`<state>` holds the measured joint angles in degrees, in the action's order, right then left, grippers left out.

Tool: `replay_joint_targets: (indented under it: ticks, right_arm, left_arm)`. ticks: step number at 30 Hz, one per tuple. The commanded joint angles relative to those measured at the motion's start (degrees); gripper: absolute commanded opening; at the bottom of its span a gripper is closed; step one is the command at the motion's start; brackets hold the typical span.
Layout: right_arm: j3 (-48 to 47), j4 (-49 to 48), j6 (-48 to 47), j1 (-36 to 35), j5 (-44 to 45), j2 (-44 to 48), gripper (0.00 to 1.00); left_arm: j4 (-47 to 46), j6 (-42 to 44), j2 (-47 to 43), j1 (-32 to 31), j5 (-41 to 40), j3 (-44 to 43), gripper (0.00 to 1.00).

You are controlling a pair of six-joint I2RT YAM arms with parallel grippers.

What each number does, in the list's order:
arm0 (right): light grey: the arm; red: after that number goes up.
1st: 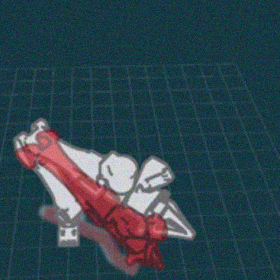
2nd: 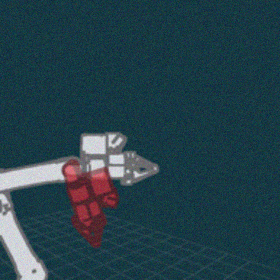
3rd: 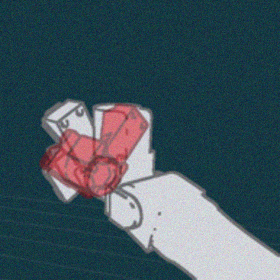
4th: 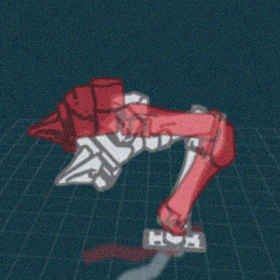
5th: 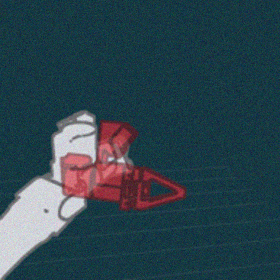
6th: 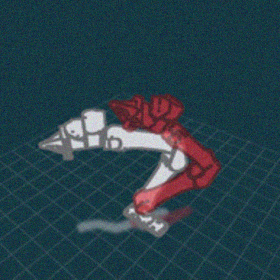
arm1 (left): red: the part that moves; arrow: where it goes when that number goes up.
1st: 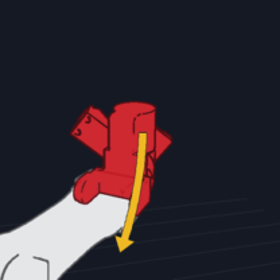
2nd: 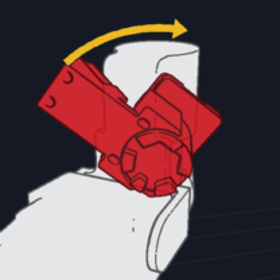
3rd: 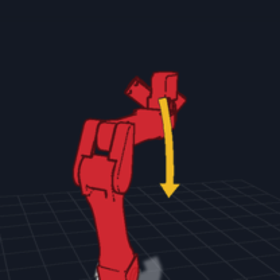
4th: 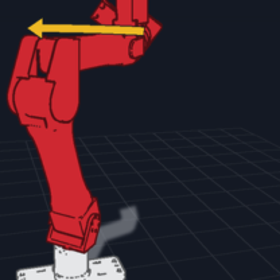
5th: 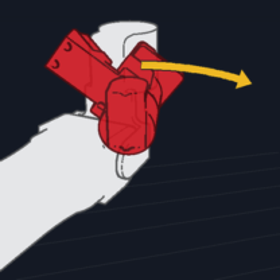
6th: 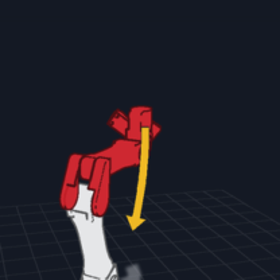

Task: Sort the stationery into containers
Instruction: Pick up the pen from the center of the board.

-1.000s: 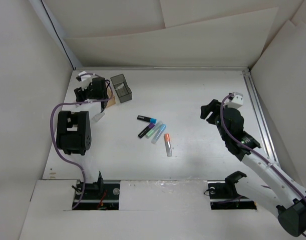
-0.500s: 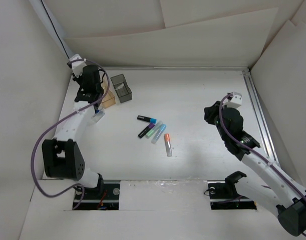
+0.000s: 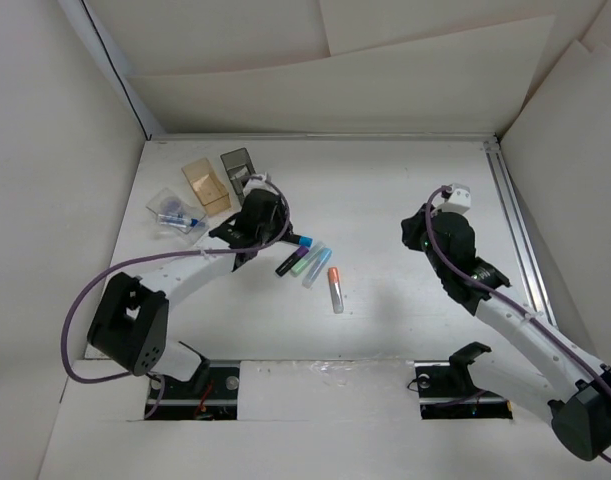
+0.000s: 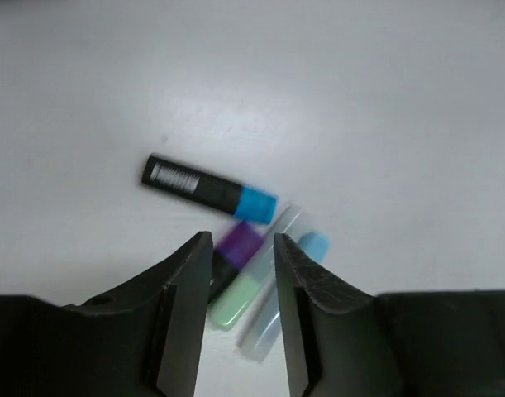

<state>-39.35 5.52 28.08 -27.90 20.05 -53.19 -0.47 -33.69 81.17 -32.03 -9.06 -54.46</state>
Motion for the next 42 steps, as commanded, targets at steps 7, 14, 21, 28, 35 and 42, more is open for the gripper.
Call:
replay_joint_targets:
  ticks: [7,14,21,28,35,42]
  right_arm:
    - [-1.6,-3.32,-1.09,-0.58,-2.21,-1.47,0.43]
    - [-1.6,-3.85,-1.09,-1.1,-2.73,-2.0,0.46]
    - [-2.13,-3.85,-1.61,-1.1,-2.74,-2.01,0.48]
    - [-2.13,-3.85,-1.62,-1.1,-3.26,-2.01,0.51]
    - [-2.13,-3.85,-1.62,-1.1,-3.27,-2.01,0.52]
    - [-2.13,-3.85,-1.62,-1.1,-2.12,-1.48,0.52]
  left_arm:
    - [-7.78,-9.9,4.96,-1.98,-0.33,4.89,0.52]
    - [-10.96,-12.27,11.38,-1.98,-4.48,4.18,0.56]
    - [-11.48,-12.8,15.34,-1.98,-5.0,2.25,0.56]
    - [-12.01,-12.8,21.31,-1.98,-8.25,-1.87,0.56]
    - [-8.95,-9.91,28.86,-1.98,-10.72,-11.45,0.52]
    - [-3.94,-3.68,34.32,-1.98,-12.3,-20.33,0.41]
